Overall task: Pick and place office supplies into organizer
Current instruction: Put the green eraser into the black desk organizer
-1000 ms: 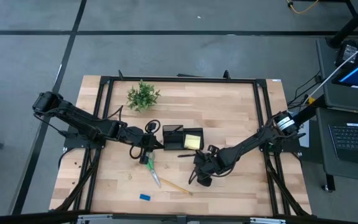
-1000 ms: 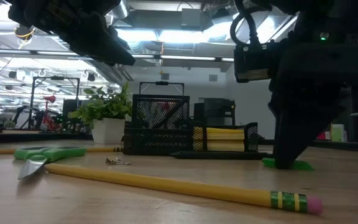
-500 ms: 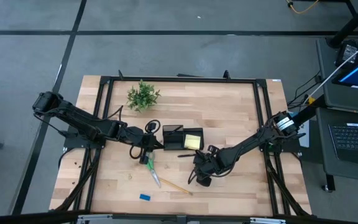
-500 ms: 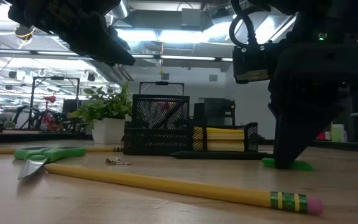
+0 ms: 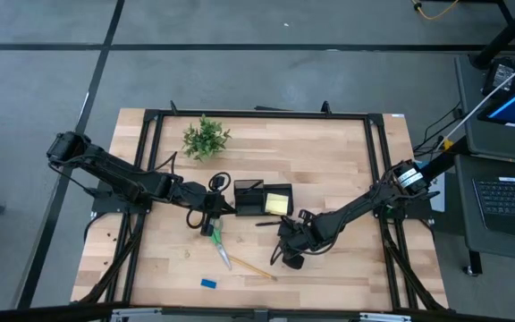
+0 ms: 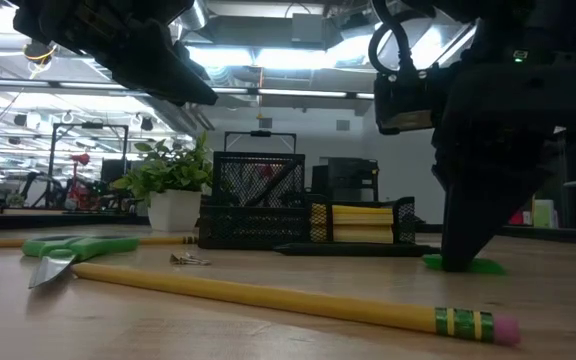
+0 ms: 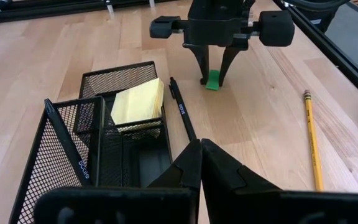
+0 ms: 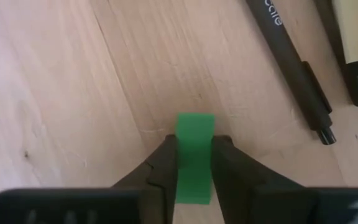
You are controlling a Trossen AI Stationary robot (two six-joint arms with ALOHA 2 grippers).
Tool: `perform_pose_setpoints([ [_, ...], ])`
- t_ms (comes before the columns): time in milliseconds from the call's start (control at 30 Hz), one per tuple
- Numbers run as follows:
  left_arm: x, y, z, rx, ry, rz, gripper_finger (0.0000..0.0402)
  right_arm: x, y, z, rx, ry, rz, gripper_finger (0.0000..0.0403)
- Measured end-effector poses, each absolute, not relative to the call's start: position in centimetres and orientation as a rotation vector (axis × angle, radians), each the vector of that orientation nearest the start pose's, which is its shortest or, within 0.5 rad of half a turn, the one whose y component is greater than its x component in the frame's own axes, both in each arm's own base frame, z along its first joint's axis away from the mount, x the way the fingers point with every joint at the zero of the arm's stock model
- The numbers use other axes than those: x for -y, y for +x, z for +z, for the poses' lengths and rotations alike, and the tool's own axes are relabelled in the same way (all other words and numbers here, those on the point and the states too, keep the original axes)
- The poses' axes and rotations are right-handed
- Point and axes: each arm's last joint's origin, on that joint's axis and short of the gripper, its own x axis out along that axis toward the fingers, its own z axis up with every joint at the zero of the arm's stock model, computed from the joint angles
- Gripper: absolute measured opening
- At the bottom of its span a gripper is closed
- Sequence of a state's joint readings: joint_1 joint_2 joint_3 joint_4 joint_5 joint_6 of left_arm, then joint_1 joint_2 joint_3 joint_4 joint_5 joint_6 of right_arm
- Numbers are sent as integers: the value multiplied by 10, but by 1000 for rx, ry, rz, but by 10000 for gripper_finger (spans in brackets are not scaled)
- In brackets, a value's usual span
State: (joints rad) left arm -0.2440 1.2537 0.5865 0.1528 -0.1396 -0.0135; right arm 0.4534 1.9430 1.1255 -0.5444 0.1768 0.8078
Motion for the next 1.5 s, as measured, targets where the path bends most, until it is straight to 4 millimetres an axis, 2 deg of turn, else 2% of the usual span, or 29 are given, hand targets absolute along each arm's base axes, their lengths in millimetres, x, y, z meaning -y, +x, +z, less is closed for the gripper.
perform_pose_setpoints([
  [133, 57, 245, 202, -506, 85, -99, 2, -148, 314, 118, -1278, 263, -294, 73],
  [500, 57, 245, 202, -506, 85, -99, 3, -148, 314, 118, -1279, 242, -277, 82],
  [900, 57, 245, 203, -502, 82, -98, 4, -148, 326, 145, -1229, 199, -200, 82],
  [1233, 57, 245, 203, -502, 81, -98, 2, -145, 330, 148, -1209, 209, -202, 83],
  [1500, 57, 245, 203, -502, 82, -98, 2, -145, 344, 165, -1149, 187, -162, 83],
])
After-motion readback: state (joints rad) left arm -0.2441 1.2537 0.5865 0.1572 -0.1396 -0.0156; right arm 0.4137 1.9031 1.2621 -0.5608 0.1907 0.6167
